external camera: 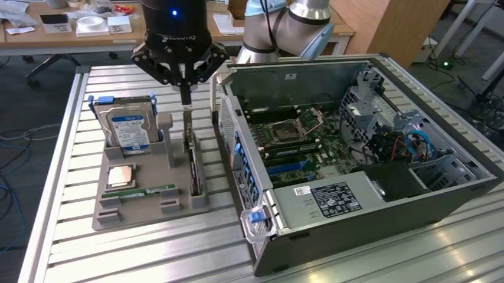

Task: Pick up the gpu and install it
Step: 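Reach for the gpu, then pick up the gpu and move the gpu toward the slot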

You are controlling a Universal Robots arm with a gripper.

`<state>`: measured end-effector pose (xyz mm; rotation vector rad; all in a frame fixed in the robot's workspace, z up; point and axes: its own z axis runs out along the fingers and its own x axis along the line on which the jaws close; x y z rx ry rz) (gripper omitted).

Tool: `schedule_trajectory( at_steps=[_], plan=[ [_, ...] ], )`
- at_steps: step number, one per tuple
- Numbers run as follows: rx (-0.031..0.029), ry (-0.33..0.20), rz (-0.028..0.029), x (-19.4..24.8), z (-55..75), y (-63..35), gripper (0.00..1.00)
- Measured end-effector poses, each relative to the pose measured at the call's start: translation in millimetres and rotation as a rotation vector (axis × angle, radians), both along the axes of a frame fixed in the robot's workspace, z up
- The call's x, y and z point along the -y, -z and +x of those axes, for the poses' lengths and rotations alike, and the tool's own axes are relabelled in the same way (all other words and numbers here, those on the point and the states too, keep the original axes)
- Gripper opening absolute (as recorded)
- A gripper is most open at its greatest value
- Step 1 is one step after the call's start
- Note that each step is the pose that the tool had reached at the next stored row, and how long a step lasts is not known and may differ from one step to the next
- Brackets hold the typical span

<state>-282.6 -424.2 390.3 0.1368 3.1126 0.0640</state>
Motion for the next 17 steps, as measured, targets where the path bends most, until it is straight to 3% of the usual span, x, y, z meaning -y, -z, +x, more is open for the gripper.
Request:
schedule_trajectory(
  at_steps=[17],
  plan=[
    [-0.0002, 0.000, 0.0000, 1.8, -1.5, 4.3, 0.11]
  ],
)
